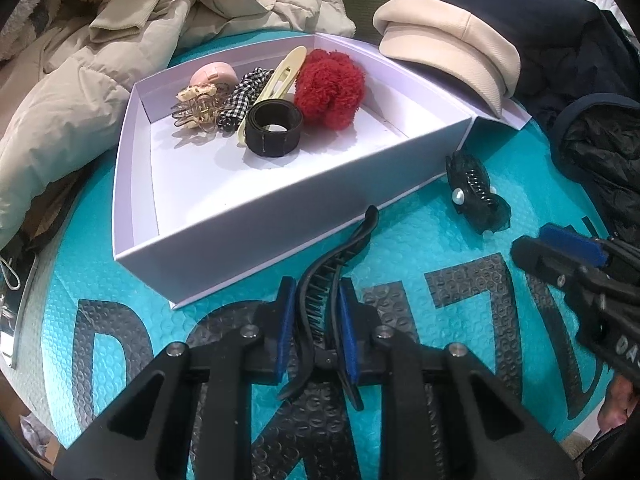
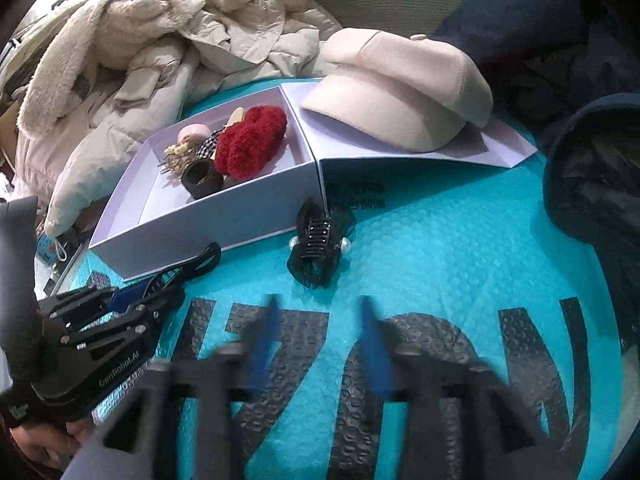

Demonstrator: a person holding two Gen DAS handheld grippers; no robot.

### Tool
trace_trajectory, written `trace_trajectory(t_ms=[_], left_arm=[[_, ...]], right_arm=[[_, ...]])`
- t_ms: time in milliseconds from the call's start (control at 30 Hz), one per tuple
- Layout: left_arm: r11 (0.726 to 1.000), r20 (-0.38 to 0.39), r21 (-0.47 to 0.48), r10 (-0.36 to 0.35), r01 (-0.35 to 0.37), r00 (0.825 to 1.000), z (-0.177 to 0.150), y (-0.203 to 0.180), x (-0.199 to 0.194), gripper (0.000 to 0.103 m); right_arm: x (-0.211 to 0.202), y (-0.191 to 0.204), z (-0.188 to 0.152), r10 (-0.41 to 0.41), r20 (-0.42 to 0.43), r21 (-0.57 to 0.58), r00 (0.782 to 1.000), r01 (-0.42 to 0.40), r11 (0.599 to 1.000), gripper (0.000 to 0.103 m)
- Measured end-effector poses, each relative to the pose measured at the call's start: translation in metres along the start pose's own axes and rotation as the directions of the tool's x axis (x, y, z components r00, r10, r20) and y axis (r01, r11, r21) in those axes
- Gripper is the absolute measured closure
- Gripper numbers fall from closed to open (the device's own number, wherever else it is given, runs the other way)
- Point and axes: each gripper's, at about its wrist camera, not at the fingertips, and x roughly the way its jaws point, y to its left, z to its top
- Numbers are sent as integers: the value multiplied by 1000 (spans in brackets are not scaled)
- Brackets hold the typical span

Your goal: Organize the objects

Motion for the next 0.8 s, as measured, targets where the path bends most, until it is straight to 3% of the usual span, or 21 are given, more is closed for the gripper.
trace_trajectory(t_ms=[200, 533, 633, 800], left_arm=[[1000, 0, -15, -26, 26, 1000, 0, 4, 1, 83], [1000, 6, -3, -24, 24, 1000, 3, 4, 2, 83], [999, 7, -10, -31, 31, 1000, 3, 4, 2, 83], [1000, 7, -1, -19, 19, 1000, 3, 3, 2, 83]], right_arm=[[15, 2, 9, -23, 10, 41, 1000, 22, 999, 47], [51, 12, 21, -72, -4, 2, 997, 72, 997, 47], [49, 11, 19, -97, 16, 1, 995, 97, 995, 68], [42, 6, 11, -70, 23, 14, 997, 70, 997, 69]])
